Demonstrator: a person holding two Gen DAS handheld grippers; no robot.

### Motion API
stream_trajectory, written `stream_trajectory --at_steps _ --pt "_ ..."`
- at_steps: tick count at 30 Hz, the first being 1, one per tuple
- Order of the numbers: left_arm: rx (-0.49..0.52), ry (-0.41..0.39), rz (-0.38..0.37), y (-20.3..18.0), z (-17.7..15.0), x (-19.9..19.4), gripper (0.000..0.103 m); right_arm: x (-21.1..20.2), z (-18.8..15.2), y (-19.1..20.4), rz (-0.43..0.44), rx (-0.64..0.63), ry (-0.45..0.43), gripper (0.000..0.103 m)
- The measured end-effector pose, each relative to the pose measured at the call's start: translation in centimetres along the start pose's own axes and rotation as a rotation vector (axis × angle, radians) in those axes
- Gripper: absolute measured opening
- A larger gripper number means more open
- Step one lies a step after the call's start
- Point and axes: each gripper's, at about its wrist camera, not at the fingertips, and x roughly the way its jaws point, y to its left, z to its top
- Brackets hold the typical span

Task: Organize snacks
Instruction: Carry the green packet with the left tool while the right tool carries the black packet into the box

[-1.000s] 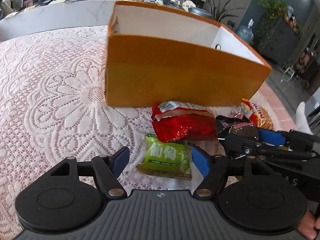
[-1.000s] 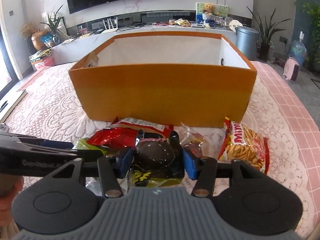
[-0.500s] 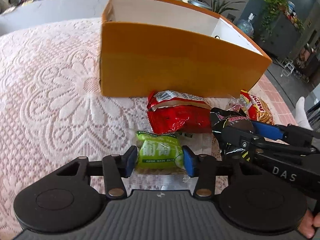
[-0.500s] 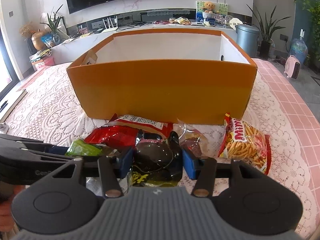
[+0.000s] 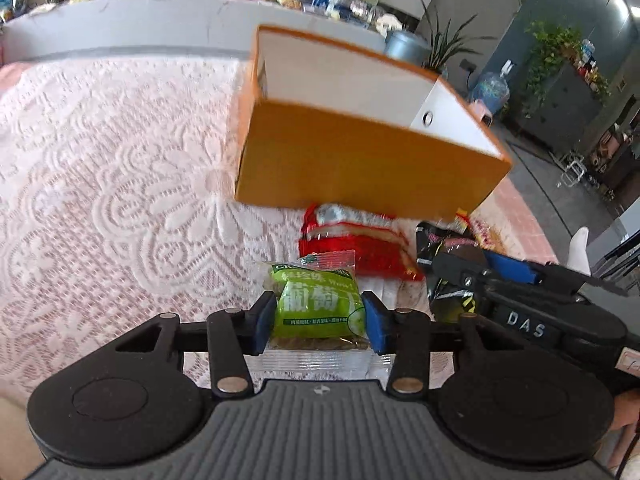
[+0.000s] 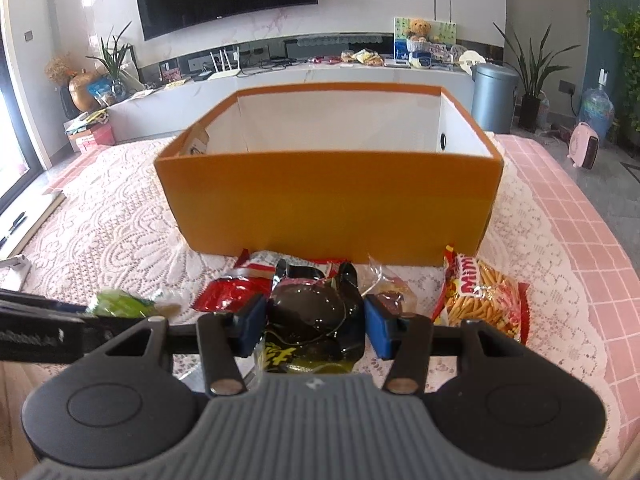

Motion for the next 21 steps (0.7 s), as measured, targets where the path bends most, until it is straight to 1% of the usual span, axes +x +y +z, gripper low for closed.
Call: stream_trajectory --at_steps 5,10,16,21 --pt "0.009 -0.074 -0.023 -0.9 1.5 -2.3 0.052 -1.8 0.8 0.1 0.012 0.000 -0.041 0.051" --pt "0.041 -0.130 -0.035 -2.1 3.5 -3.4 0.052 -3.7 2.2 0.1 0.005 -0.024 -0.105 0.050" --pt "0.090 -0.186 -0.057 -4.1 6.4 -3.7 0.052 -5.0 4.7 -0.6 -0.006 -0.047 -0.159 0.050" --pt "0.108 -0.202 -0.066 -5.1 8.4 -2.7 0.052 -5.0 6.9 -1.2 -0.039 -0.088 -0.188 0.050"
